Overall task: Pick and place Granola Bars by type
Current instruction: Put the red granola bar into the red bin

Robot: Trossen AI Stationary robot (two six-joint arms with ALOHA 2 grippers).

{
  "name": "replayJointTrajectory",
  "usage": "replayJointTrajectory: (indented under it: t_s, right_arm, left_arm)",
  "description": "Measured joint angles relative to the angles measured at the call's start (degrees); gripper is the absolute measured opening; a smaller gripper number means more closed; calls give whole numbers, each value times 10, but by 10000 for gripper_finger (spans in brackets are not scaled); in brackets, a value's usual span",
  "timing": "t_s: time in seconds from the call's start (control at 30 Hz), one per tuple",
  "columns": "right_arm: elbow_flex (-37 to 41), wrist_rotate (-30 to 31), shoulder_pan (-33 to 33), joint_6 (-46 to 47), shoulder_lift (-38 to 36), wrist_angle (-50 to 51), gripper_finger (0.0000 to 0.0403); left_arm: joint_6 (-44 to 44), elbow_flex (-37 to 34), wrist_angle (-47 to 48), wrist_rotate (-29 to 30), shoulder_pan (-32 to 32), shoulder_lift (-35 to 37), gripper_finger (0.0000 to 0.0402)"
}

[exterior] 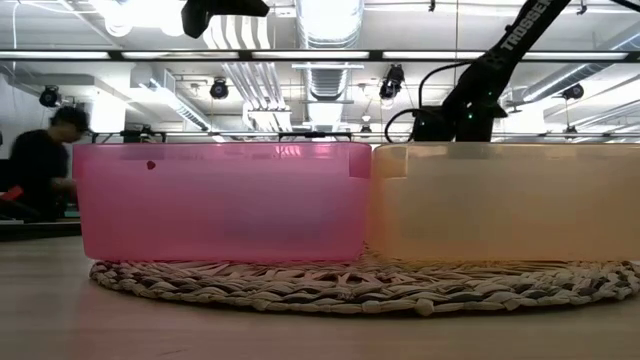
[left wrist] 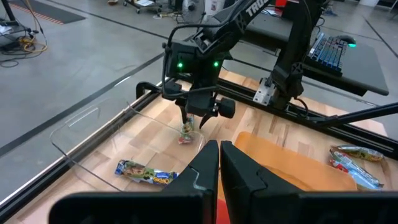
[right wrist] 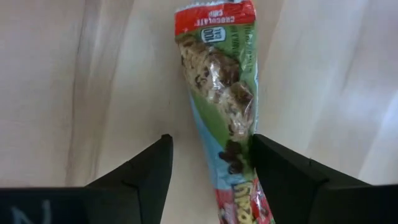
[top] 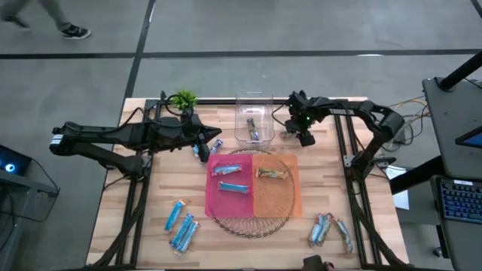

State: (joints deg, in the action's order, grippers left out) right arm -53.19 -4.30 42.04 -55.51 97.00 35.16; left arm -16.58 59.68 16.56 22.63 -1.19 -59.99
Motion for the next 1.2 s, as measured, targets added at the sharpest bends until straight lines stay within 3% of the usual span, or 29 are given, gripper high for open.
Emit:
replayJointTrajectory:
  t_s: [0.4,0.9,1.2]
  right_arm:
    - [-1,11,0,0,9,-1,179]
    - [0,15,0,-2,10,-1,72]
    - [-5,15,0,4,10,13,69]
  left_arm:
    - [-1,0,0,0,0,0,0]
    - [-2,0,0,0,0,0,0]
    - [-2,0,0,0,0,0,0]
